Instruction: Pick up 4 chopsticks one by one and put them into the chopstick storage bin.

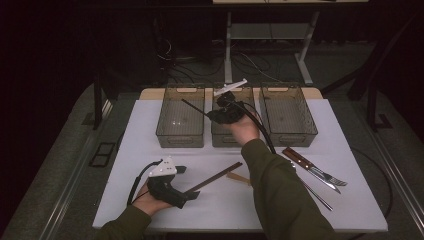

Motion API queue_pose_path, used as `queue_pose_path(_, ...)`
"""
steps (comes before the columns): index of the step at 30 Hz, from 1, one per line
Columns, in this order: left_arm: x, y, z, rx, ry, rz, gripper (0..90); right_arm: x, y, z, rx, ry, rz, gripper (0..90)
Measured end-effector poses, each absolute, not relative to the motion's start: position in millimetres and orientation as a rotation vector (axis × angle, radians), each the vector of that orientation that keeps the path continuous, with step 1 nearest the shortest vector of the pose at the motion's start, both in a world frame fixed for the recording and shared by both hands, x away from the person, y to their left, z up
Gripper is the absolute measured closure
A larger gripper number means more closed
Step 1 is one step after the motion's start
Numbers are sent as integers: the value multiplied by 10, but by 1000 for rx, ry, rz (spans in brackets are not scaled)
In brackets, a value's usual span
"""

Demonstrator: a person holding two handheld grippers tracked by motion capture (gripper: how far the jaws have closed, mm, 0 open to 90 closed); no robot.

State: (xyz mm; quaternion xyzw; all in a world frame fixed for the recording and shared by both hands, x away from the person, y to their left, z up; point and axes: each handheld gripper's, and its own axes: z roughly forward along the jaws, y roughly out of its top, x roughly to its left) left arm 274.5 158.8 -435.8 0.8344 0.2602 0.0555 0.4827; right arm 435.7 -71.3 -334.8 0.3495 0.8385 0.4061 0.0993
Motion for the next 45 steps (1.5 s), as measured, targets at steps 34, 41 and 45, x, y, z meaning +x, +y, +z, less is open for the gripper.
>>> queue_pose_path(34,2758,1597,-4335,2036,599,148,6,5066,312,-3699,1206,2469,1011,849)
queue_pose_path(41,2755,1595,-4334,2032,602,150,6,5051,298,-3666,1199,2454,1052,664)
queue_pose_path(45,2756,1587,-4336,2029,600,151,6,5042,261,-3625,1178,2476,1075,603)
